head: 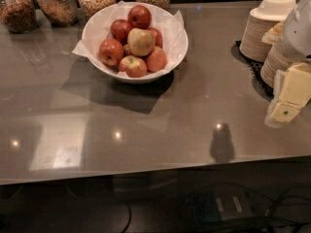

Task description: Pick apple from white bowl

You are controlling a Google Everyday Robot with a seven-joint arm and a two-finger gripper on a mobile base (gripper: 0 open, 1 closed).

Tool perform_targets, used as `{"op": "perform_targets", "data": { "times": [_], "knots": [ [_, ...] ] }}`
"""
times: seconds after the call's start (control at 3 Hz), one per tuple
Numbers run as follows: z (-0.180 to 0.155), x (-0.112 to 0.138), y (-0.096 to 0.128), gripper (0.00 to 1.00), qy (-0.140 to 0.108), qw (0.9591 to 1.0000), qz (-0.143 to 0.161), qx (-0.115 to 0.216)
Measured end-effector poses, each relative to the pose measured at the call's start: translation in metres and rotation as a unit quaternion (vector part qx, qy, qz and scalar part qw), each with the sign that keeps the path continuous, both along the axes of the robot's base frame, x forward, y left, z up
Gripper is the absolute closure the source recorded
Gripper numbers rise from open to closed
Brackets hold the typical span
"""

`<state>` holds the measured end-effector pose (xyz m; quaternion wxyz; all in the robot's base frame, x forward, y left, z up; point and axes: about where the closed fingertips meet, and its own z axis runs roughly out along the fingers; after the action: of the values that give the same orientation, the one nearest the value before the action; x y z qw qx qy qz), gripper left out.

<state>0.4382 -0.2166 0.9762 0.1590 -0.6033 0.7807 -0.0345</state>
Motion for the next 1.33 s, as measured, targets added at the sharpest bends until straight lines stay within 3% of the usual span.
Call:
{"op": "perform_targets", "data": {
  "times": [0.67, 1.33],
  "knots": [
    [0.004, 0.009, 0.007, 0.0, -0.013, 0.9997, 0.001, 0.02],
    [0.006, 0.052, 0.033, 0.0, -0.055, 0.9947, -0.008, 0.087]
  ]
}}
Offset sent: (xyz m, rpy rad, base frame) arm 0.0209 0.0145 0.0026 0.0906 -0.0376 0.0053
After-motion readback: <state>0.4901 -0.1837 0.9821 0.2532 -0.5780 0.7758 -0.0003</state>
